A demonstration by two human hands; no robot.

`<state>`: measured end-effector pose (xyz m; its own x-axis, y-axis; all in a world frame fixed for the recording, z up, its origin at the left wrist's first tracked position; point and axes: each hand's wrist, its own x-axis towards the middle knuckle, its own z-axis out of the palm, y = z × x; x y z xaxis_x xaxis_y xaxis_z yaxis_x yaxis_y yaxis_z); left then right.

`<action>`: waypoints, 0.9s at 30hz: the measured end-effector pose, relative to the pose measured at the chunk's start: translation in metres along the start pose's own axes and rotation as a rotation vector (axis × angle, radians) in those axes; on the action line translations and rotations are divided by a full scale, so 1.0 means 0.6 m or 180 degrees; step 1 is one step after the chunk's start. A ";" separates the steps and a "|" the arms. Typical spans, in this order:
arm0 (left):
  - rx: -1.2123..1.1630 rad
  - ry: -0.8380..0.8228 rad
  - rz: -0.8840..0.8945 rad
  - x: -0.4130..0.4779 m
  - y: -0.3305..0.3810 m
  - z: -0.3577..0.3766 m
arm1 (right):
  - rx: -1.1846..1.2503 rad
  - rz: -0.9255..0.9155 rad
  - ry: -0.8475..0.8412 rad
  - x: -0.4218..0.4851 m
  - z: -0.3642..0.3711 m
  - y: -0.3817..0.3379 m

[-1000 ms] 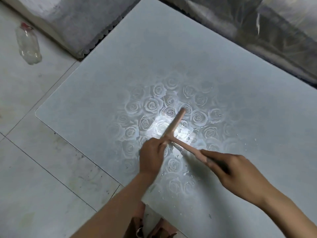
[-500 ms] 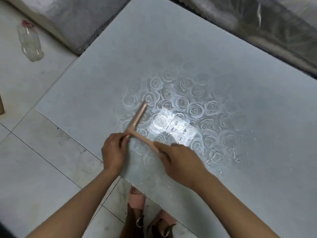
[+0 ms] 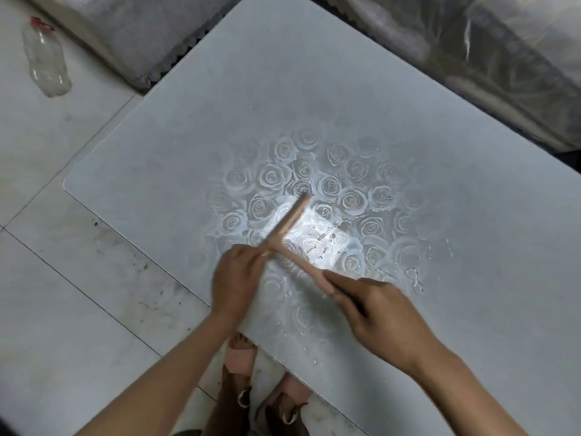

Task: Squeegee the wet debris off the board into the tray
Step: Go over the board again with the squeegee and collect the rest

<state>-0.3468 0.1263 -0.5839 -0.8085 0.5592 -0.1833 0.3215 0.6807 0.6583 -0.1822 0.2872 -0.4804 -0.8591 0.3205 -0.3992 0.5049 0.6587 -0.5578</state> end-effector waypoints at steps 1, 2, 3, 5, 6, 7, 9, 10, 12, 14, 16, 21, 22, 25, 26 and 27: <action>0.0173 0.0091 -0.0123 0.000 -0.022 -0.022 | 0.0019 -0.0113 -0.0011 0.018 0.016 -0.016; 0.0327 0.0125 -0.0262 -0.002 -0.041 -0.037 | -0.0006 -0.0188 -0.0040 0.036 0.031 -0.030; 0.0459 0.0106 -0.0399 -0.006 -0.055 -0.045 | -0.0065 -0.0233 -0.0083 0.051 0.043 -0.041; 0.0643 0.0052 -0.0548 -0.016 -0.065 -0.039 | -0.0196 -0.0232 -0.0211 0.062 0.060 -0.045; 0.0660 0.0072 -0.0535 -0.020 -0.060 -0.028 | -0.0209 -0.0198 -0.0257 0.057 0.062 -0.037; 0.0625 0.0102 -0.0500 -0.022 -0.050 -0.017 | -0.0198 -0.0160 -0.0285 0.047 0.059 -0.026; 0.0453 0.0052 -0.0311 -0.026 -0.015 0.021 | -0.0205 -0.0009 -0.0241 0.010 0.038 0.015; 0.0344 -0.0026 -0.0148 -0.029 0.008 0.046 | -0.0237 0.0124 -0.0182 -0.013 0.024 0.041; 0.0125 -0.0214 0.0112 -0.039 0.054 0.098 | -0.0339 0.0504 -0.0151 -0.058 -0.008 0.091; -0.0042 -0.0368 0.0176 -0.044 0.088 0.137 | -0.0296 0.0779 -0.0140 -0.084 -0.029 0.123; -0.0141 -0.0494 0.0167 -0.039 0.096 0.152 | -0.0371 0.0800 -0.0156 -0.091 -0.041 0.125; -0.0306 -0.0546 0.0111 -0.045 0.053 0.069 | -0.0822 0.0197 0.0077 -0.076 -0.052 0.035; -0.0267 -0.0395 0.0065 -0.055 0.035 0.048 | -0.0818 0.0038 0.0038 -0.068 -0.040 0.016; -0.0125 -0.0209 -0.0402 -0.095 -0.030 -0.020 | -0.0760 -0.0302 -0.0254 -0.036 0.019 -0.049; -0.0091 -0.0212 -0.0582 -0.103 -0.049 -0.035 | -0.0773 -0.0365 -0.0377 -0.025 0.040 -0.068; -0.0051 -0.0221 -0.0676 -0.109 -0.062 -0.043 | -0.0791 -0.0383 -0.0465 -0.017 0.056 -0.081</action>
<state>-0.3188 0.0522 -0.5778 -0.8212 0.4358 -0.3685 0.1393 0.7792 0.6111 -0.1949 0.2292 -0.4737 -0.8812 0.1407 -0.4514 0.3488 0.8380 -0.4197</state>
